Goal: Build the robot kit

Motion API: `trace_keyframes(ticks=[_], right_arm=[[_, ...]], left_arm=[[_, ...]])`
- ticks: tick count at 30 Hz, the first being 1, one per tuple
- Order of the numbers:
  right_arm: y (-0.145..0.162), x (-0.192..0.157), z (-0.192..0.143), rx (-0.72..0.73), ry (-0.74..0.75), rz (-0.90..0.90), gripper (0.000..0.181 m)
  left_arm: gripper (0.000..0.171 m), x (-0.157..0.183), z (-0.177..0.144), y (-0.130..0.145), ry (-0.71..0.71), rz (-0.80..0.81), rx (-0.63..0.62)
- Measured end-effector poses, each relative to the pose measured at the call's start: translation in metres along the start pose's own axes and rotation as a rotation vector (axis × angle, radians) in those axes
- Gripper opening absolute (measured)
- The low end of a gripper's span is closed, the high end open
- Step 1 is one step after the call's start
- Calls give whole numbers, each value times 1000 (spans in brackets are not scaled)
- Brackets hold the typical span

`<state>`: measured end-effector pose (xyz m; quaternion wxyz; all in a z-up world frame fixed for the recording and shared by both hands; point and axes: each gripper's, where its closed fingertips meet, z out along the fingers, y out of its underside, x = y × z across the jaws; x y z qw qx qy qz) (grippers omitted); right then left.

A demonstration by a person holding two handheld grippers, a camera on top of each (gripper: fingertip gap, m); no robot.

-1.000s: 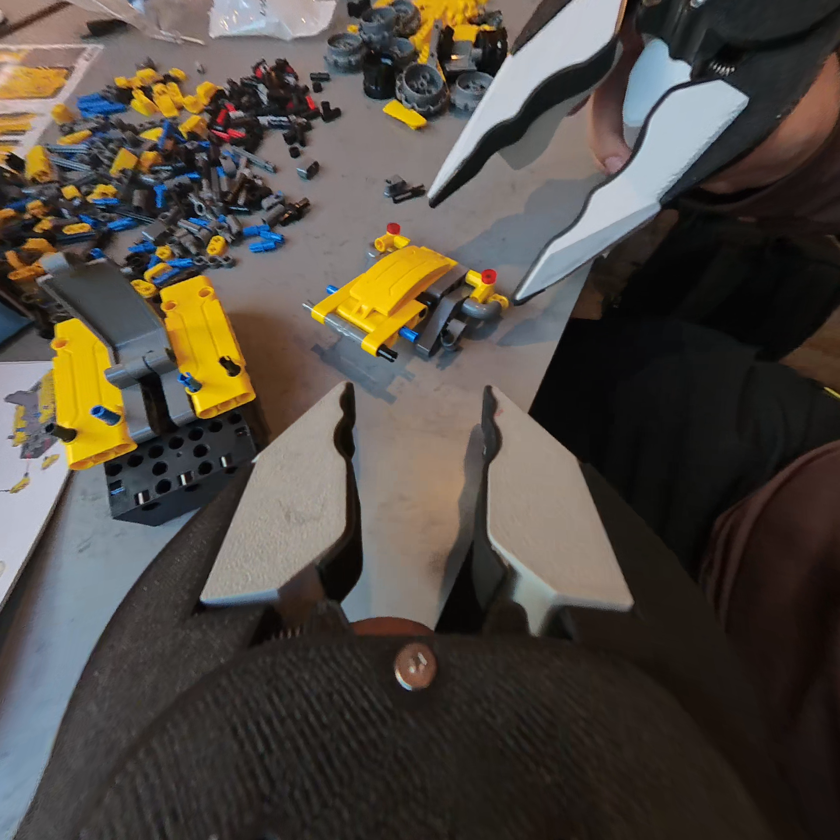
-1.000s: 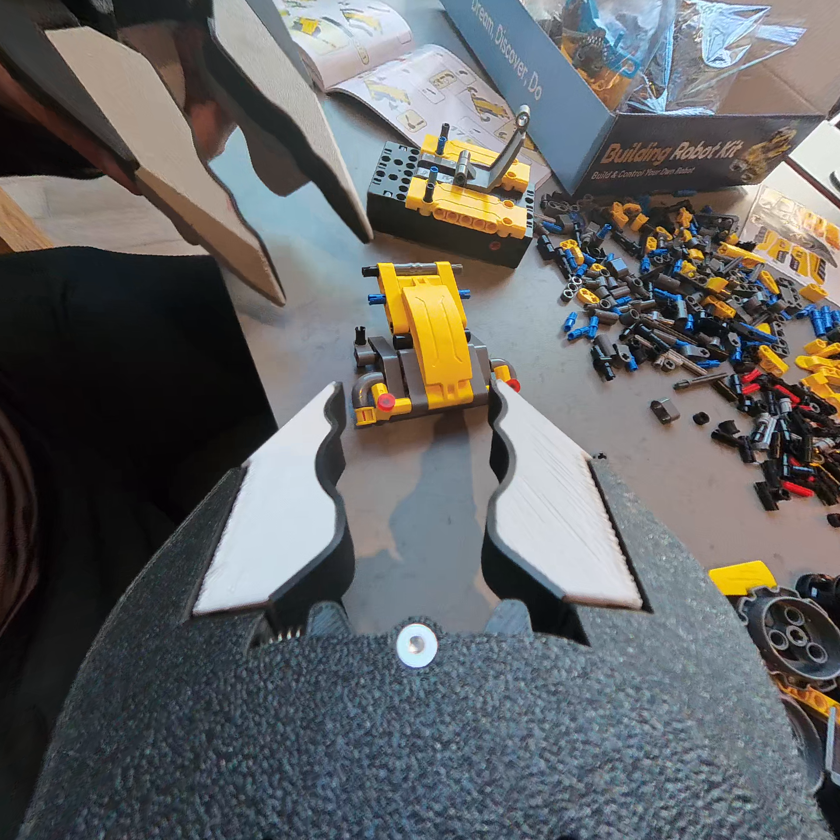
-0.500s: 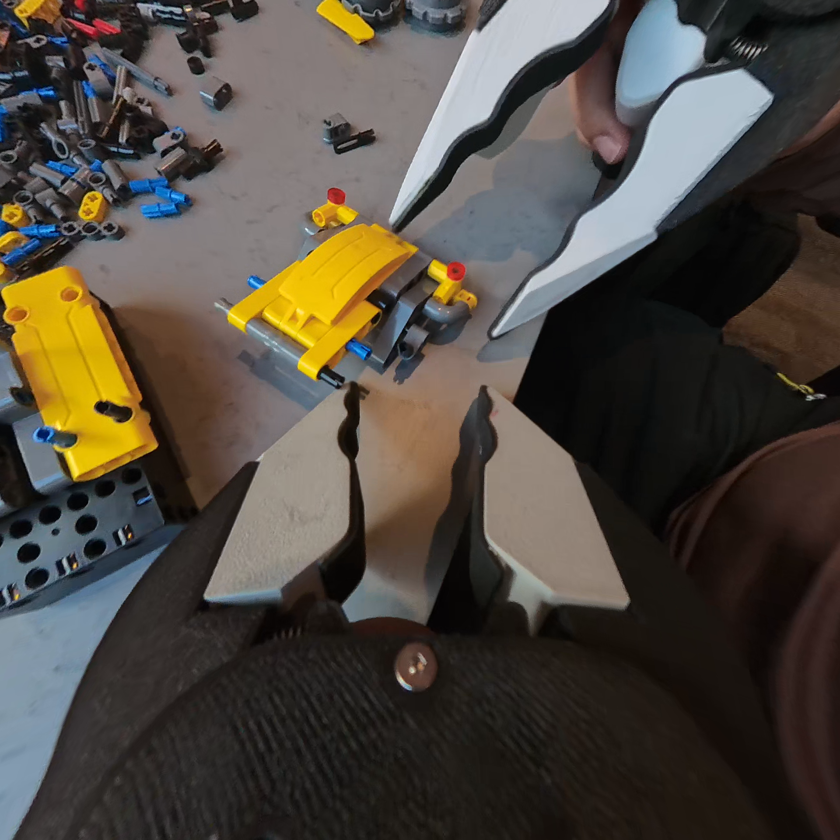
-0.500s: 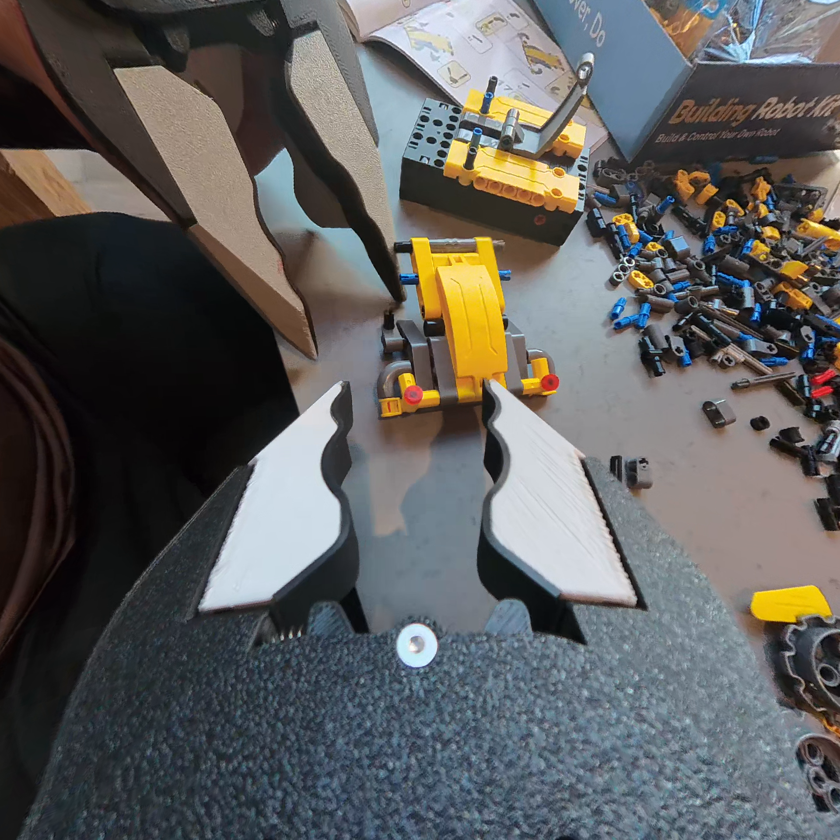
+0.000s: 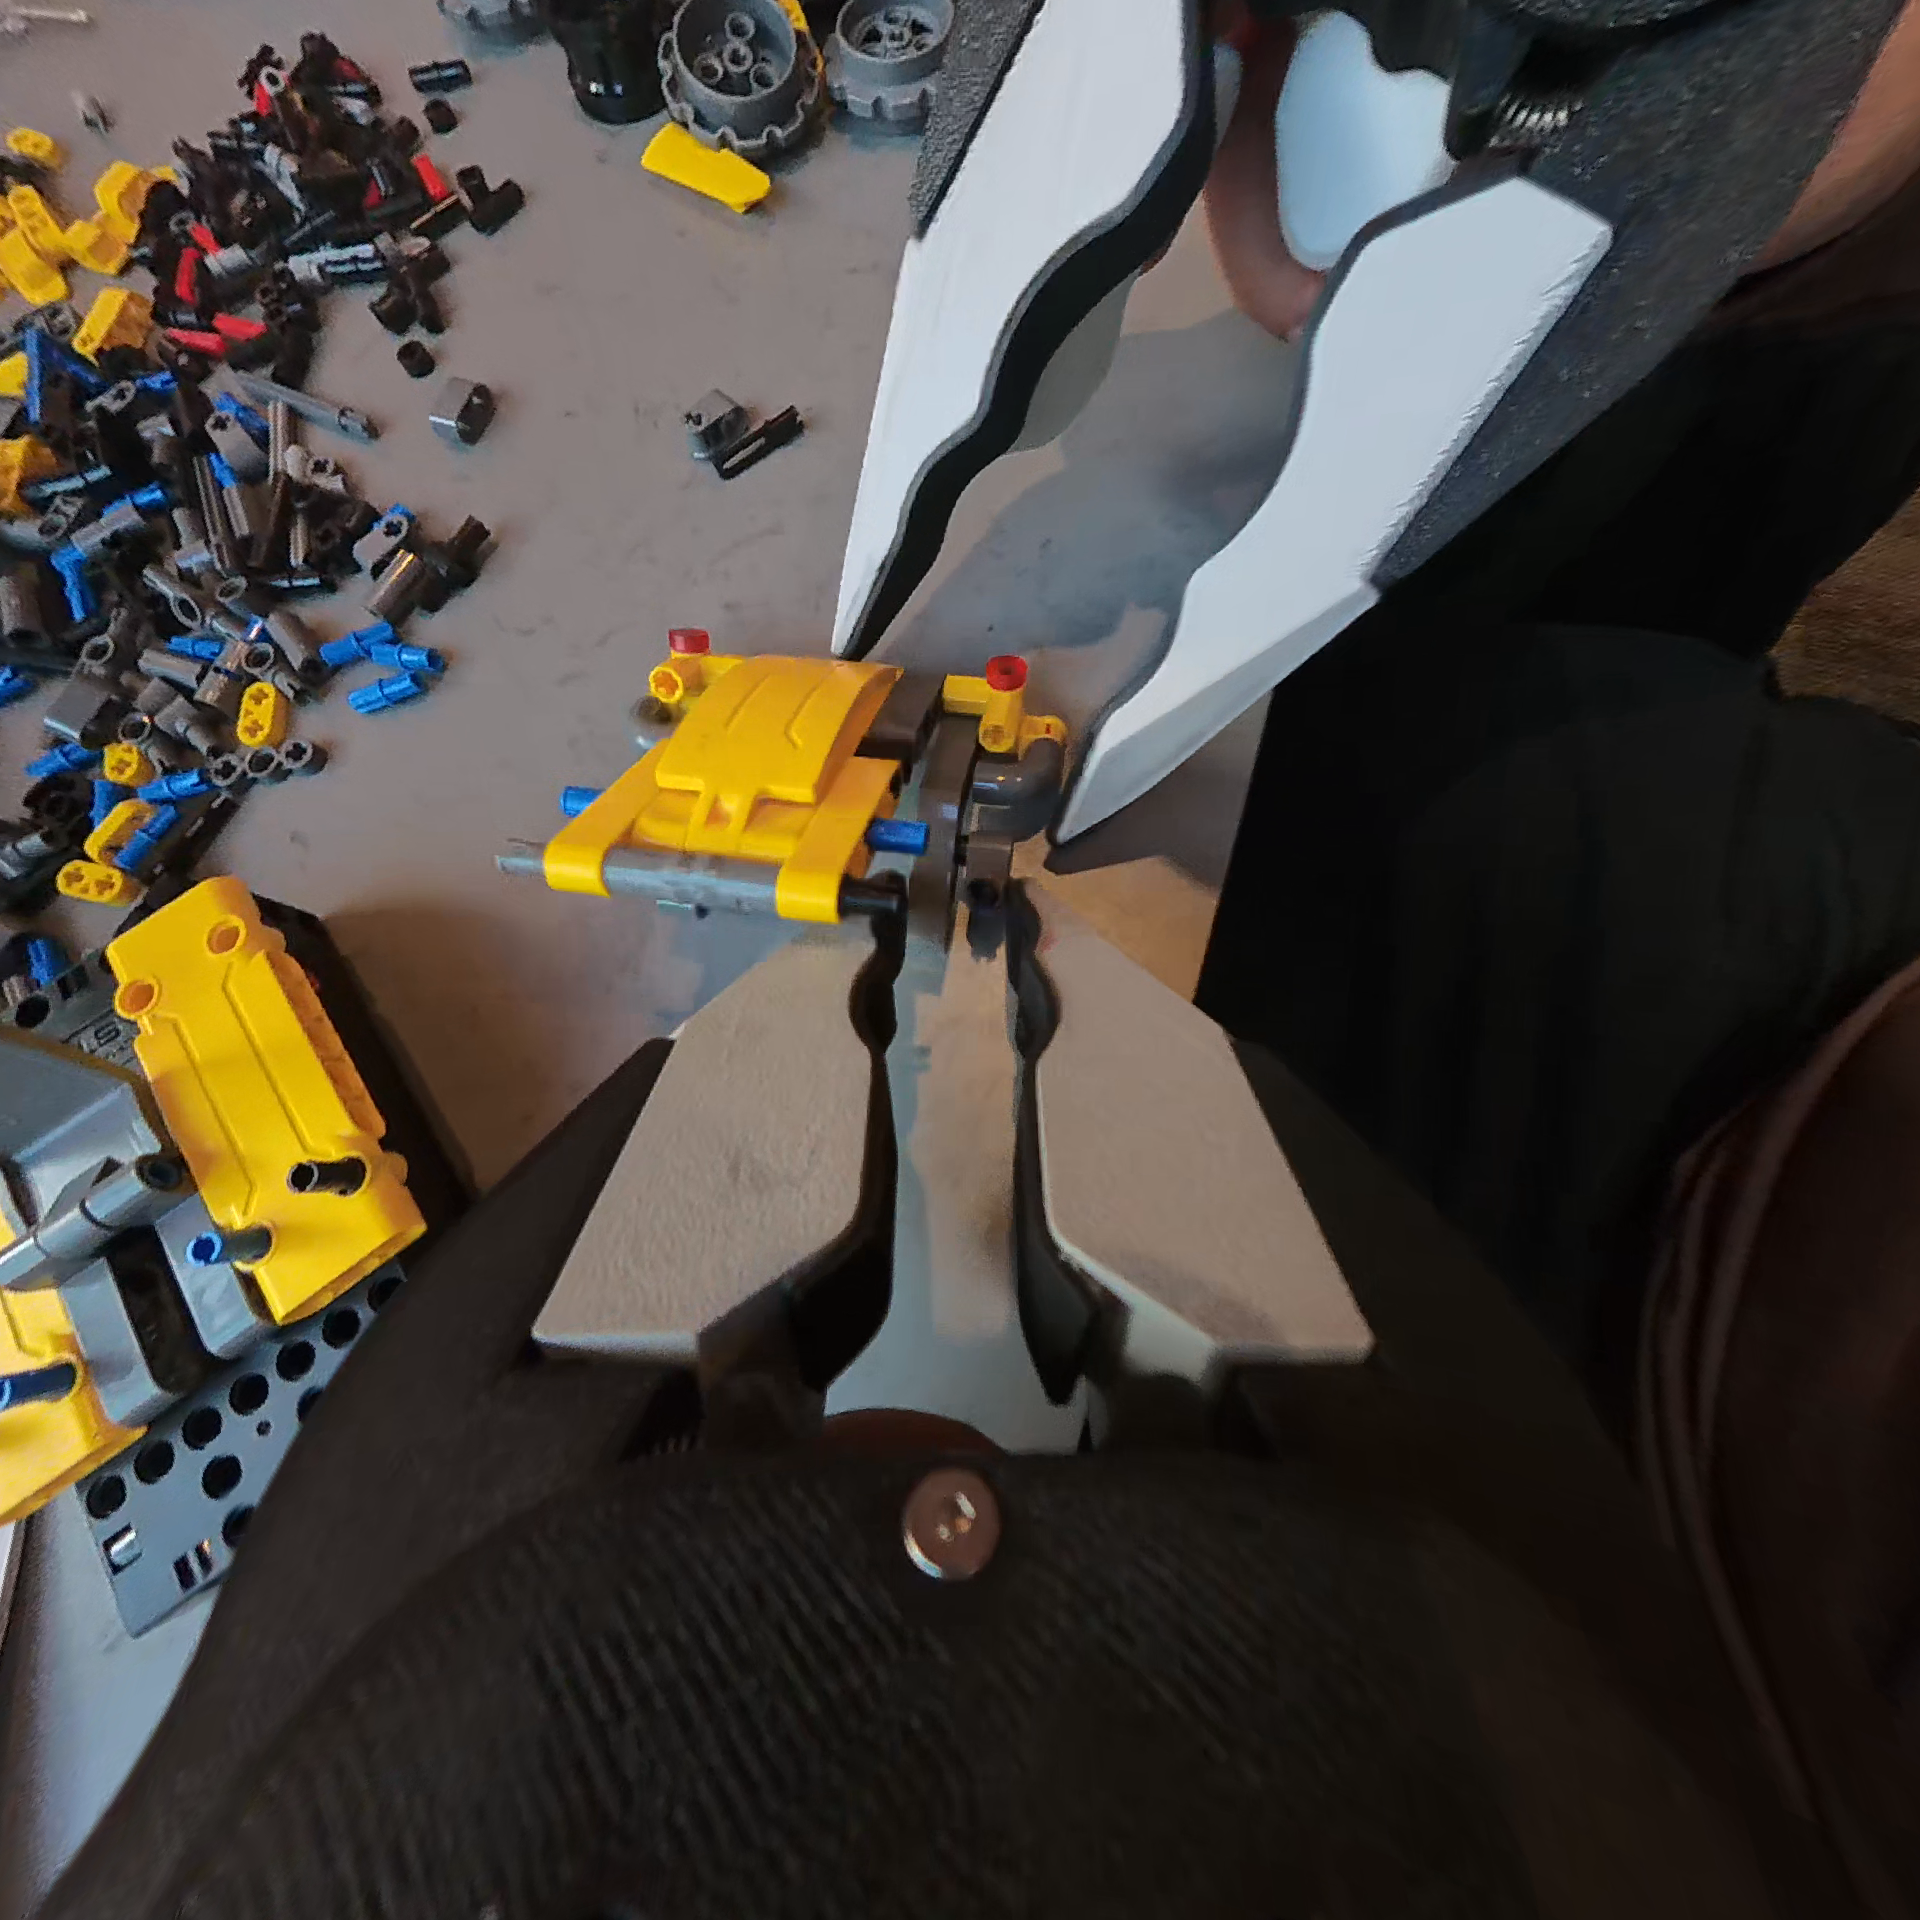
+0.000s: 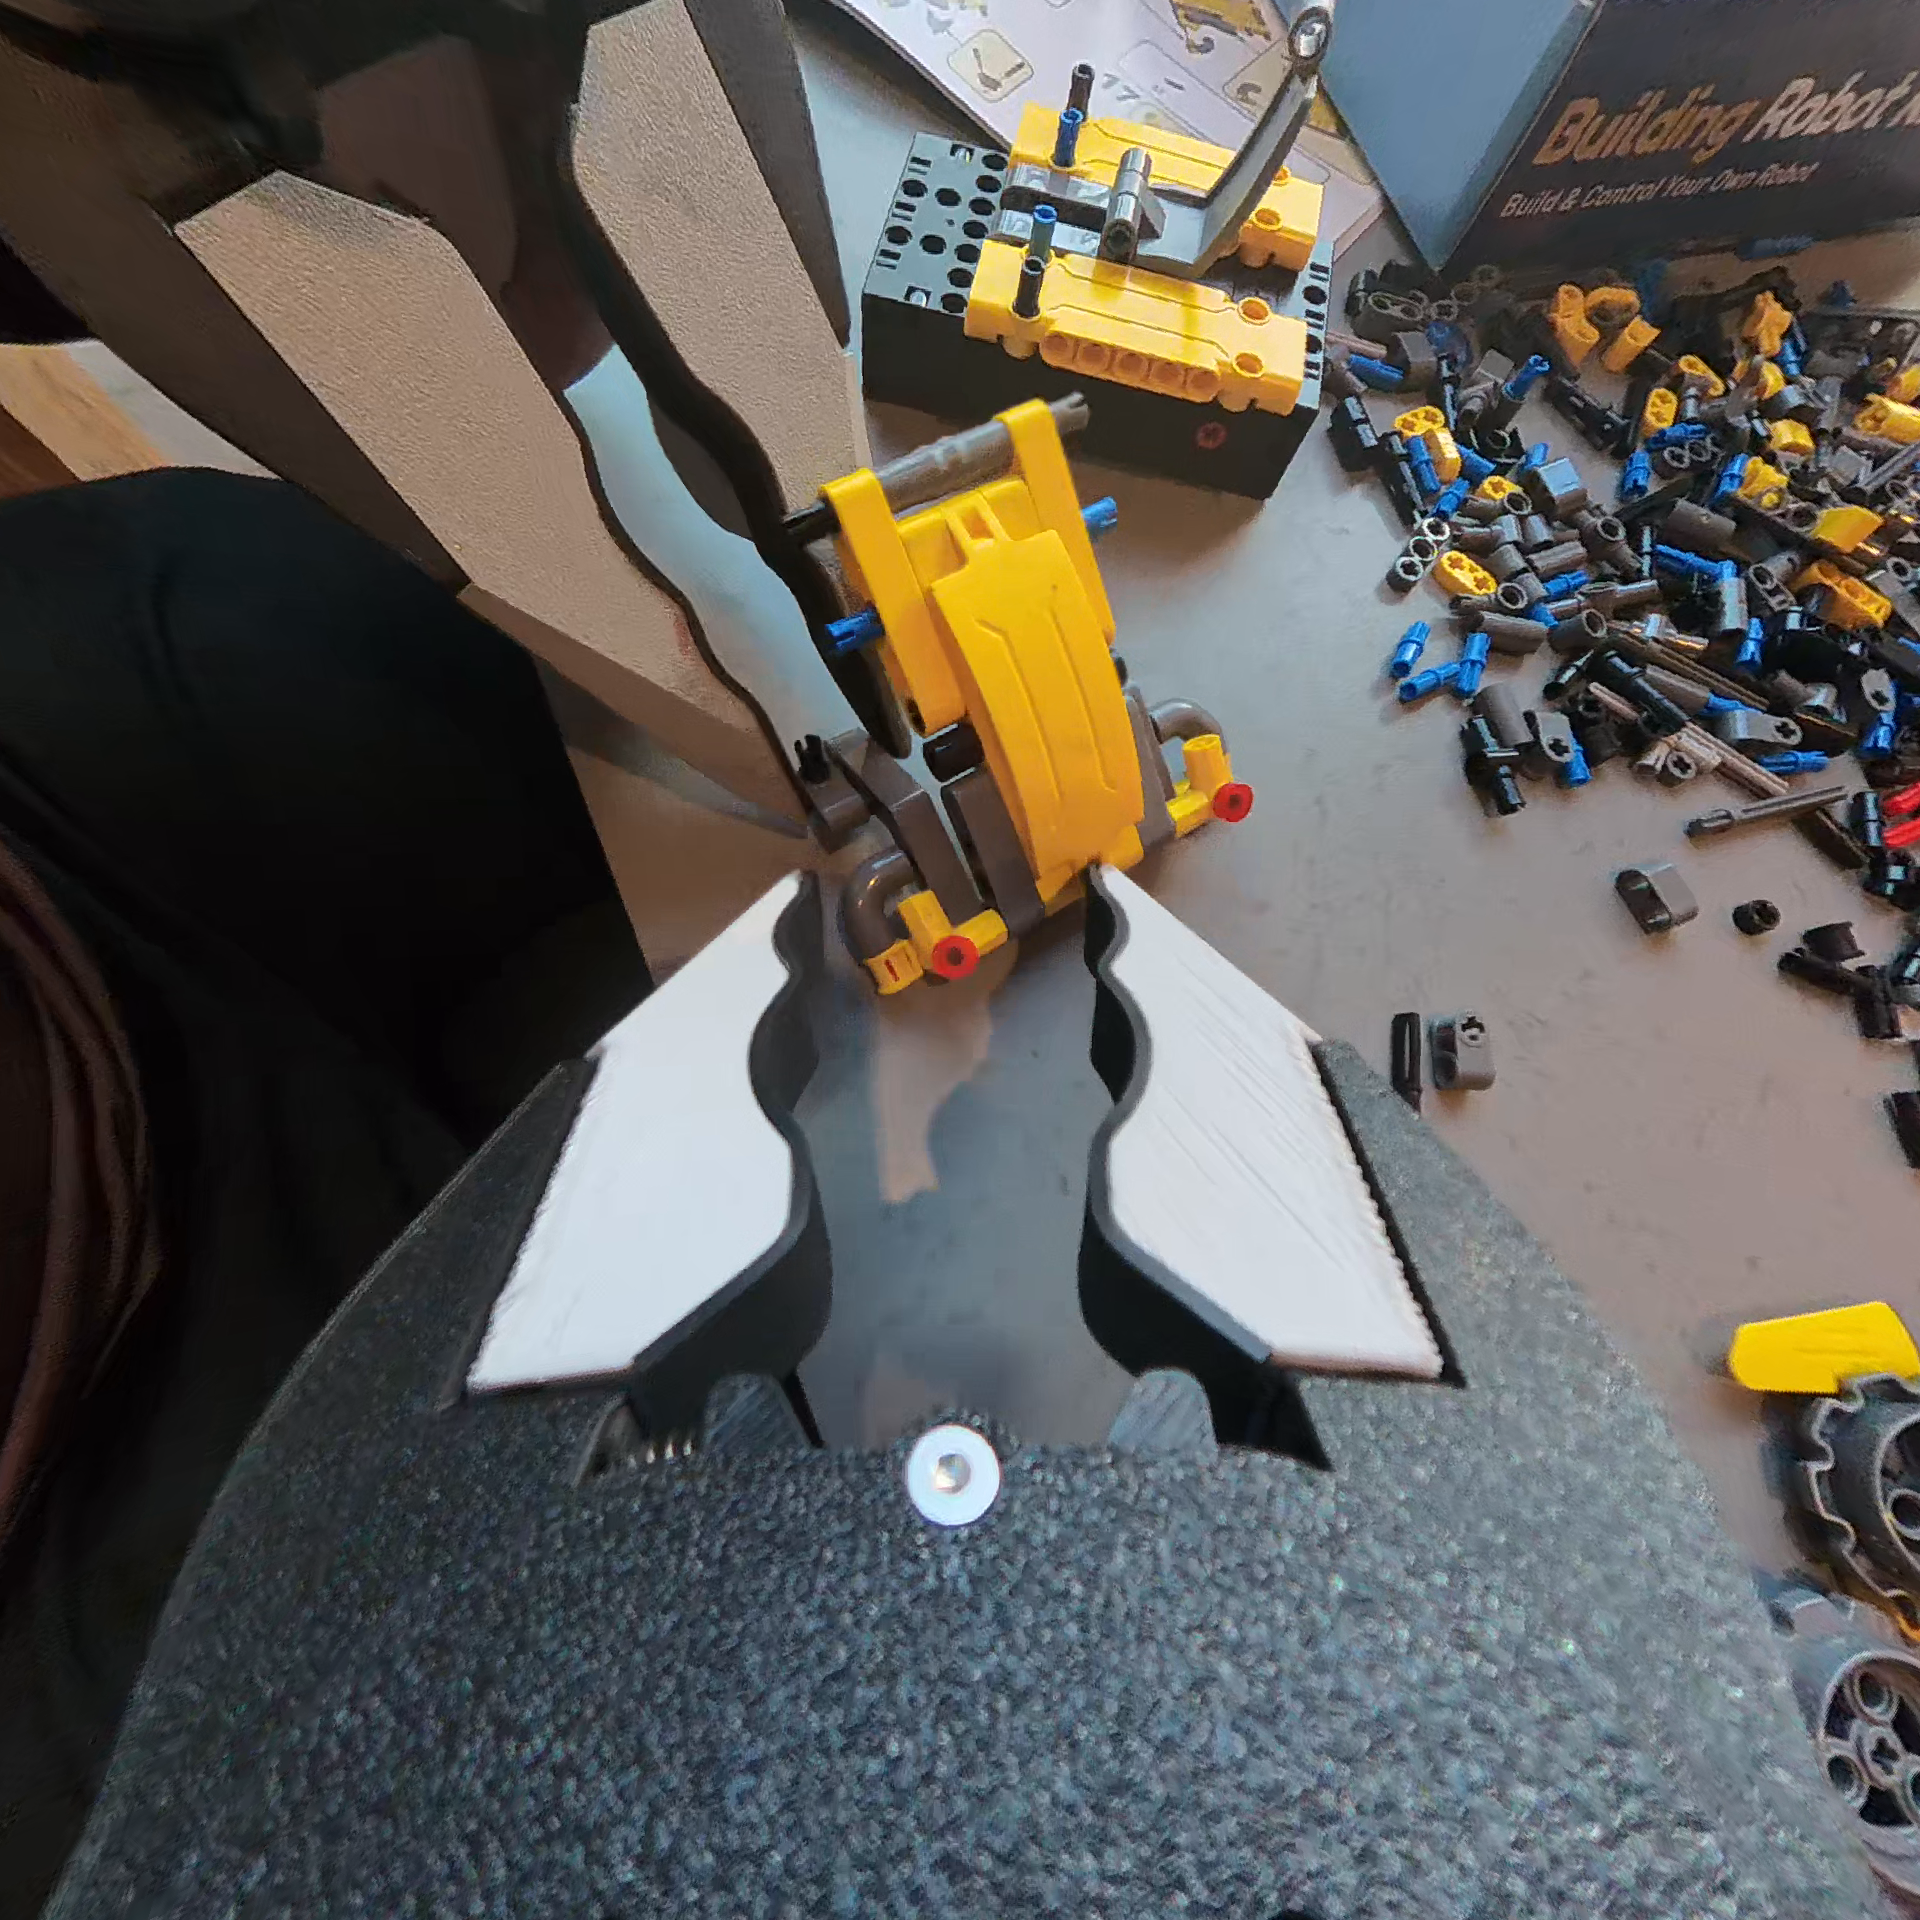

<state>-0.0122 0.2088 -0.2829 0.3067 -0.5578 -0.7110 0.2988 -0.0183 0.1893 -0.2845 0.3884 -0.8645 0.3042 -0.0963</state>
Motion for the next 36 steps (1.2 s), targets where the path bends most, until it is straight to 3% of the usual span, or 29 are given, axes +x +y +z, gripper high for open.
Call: trace_keyframes(ticks=[8, 13, 17, 23, 25, 29, 36], right_arm=[[4, -1, 3, -33, 0, -5, 48], [6, 2, -2, -19, -5, 43, 44], [-9, -18, -21, 136, -122, 72, 42], [-44, -4, -49, 319, -36, 66, 42], [-45, 8, -51, 329, 9, 125, 42], [-29, 17, -42, 297, -40, 250, 43], [-29, 16, -41, 277, -4, 160, 48]], left_arm=[[16, 6, 6, 0, 34, 9, -16], [16, 0, -3, -9, -89, 158, -42], [15, 2, -10, -15, -162, 348, -128], [15, 4, -21, -25, -167, 488, -211], [15, 8, -23, -24, -141, 529, -254], [16, 0, -31, -22, -176, 645, -368], [15, -34, -48, 4, -305, 986, -669]])
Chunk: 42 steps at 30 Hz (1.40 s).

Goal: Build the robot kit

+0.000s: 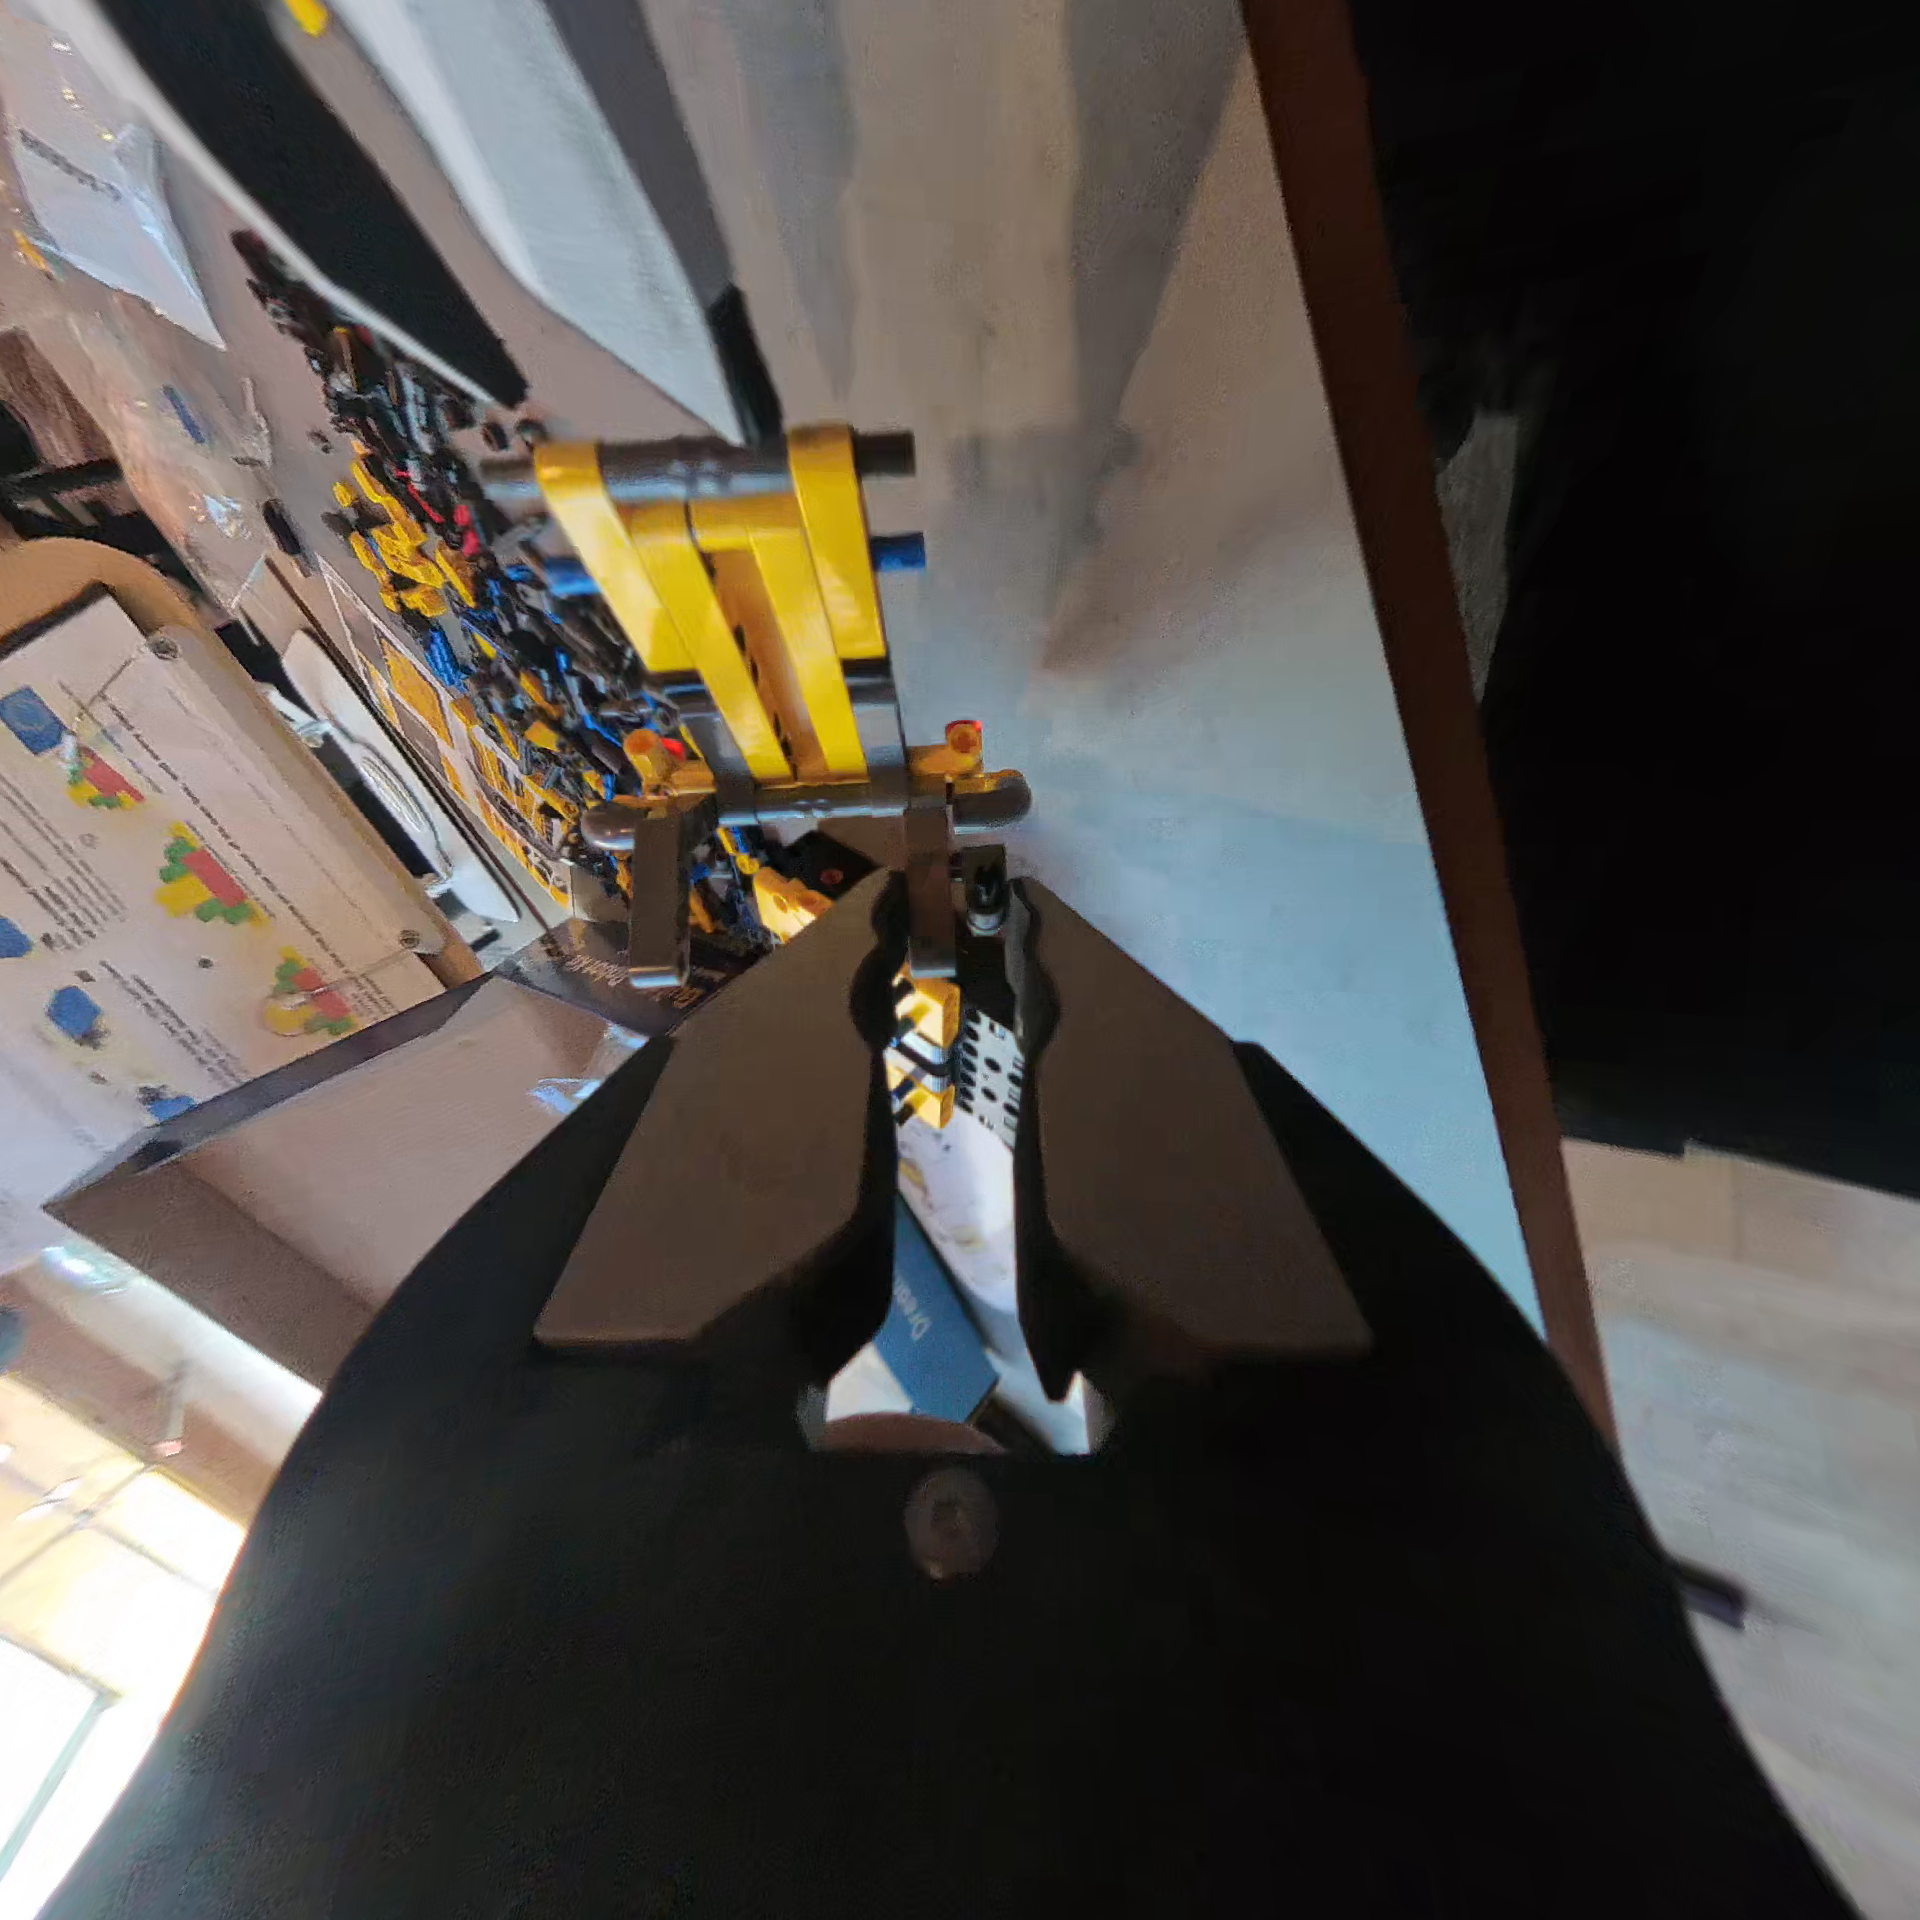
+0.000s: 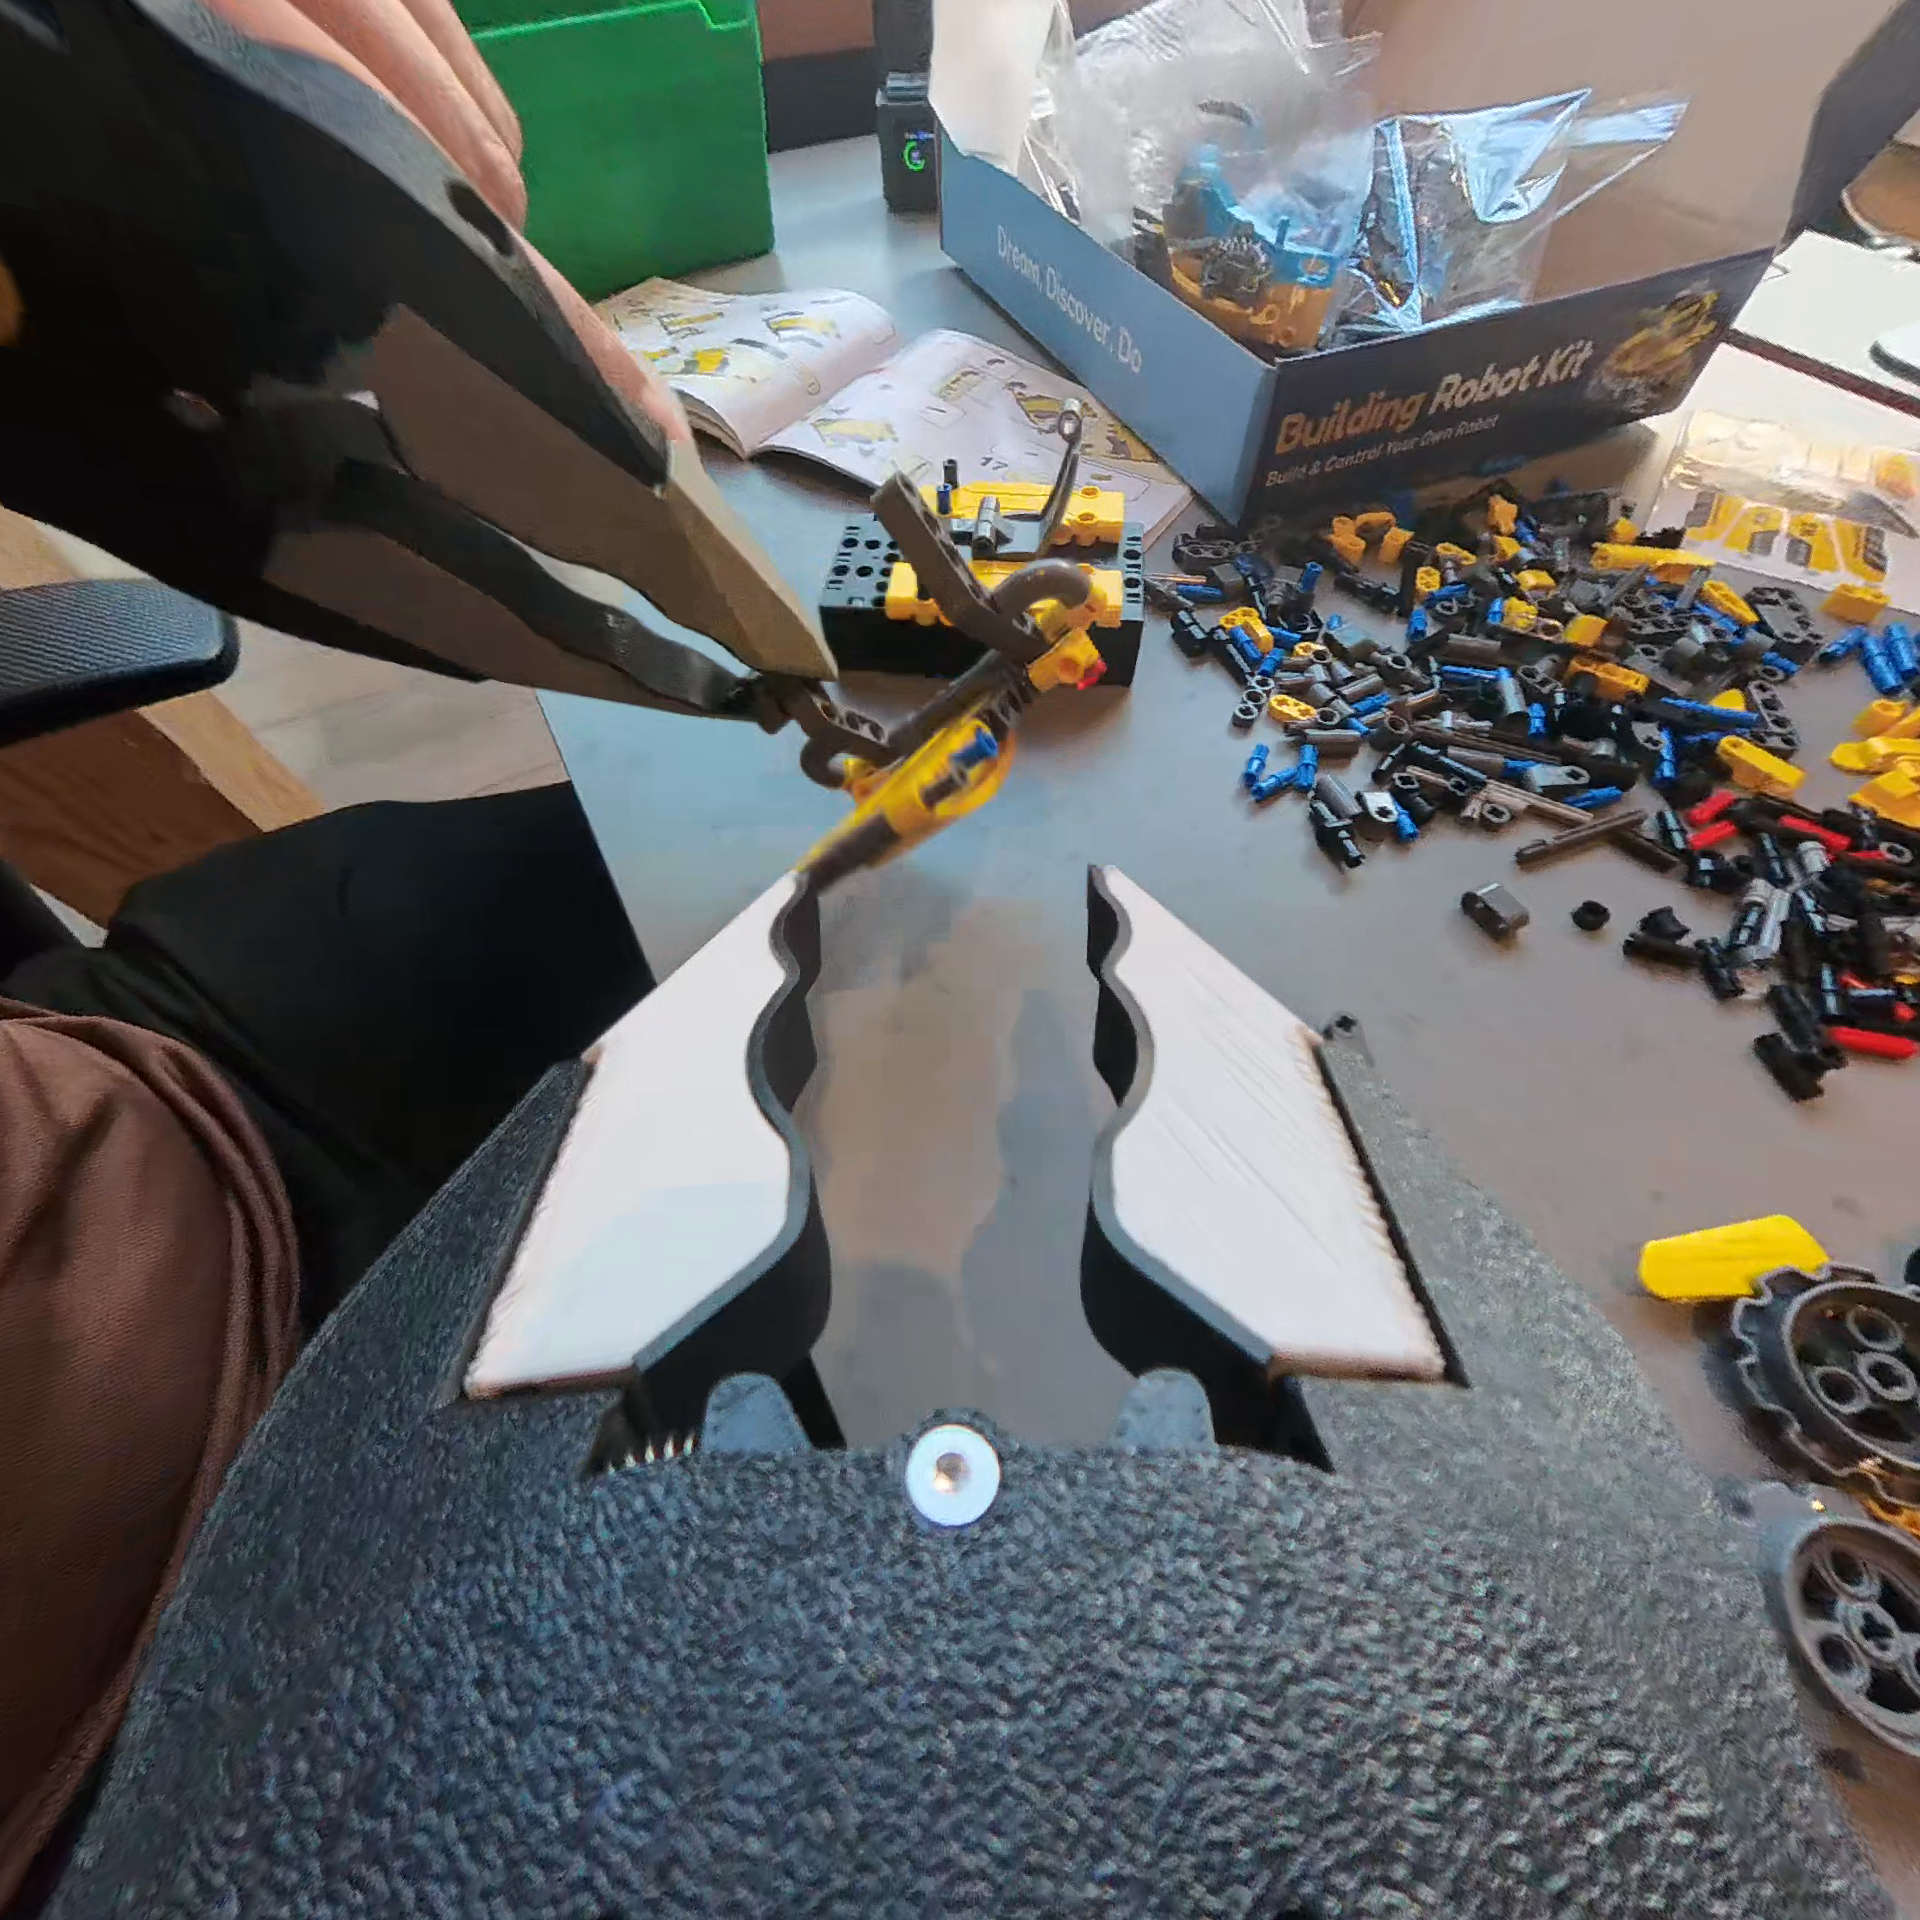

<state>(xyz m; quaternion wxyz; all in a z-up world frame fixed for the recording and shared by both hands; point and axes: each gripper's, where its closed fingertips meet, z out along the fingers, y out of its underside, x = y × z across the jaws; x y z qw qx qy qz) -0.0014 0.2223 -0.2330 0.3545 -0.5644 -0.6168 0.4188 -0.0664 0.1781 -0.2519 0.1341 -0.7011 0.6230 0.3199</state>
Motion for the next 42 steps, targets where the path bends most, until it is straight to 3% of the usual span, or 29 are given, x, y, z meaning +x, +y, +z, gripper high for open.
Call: trace_keyframes(ticks=[4, 6, 9, 12, 16, 22, 25, 27, 42], right_arm=[[10, -5, 8, -51, -39, 26, 47], [19, 1, 9, -102, -10, 18, 48], [7, 1, 0, -50, 7, -49, 48], [-10, -23, -5, 17, -44, -207, 39], [1, -44, 11, -58, -33, -392, 39], [8, -52, 40, -127, 9, -535, 37], [13, -51, 46, -148, 40, -592, 18], [14, -52, 47, -143, 44, -614, 17], [19, -58, 46, -145, -71, -533, 17]], left_arm=[[15, 8, 0, 0, 11, 35, 0], [15, 12, -3, -9, 40, -34, 91], [16, 11, -6, -19, 79, -174, 242], [16, 3, -11, -26, 43, -262, 411], [16, 4, -17, -35, -6, -301, 603], [16, 16, -11, -36, -18, -331, 648], [16, 17, -14, -39, -14, -354, 666], [16, 18, -13, -39, -2, -370, 671], [16, 25, -11, -41, 95, -558, 751]])
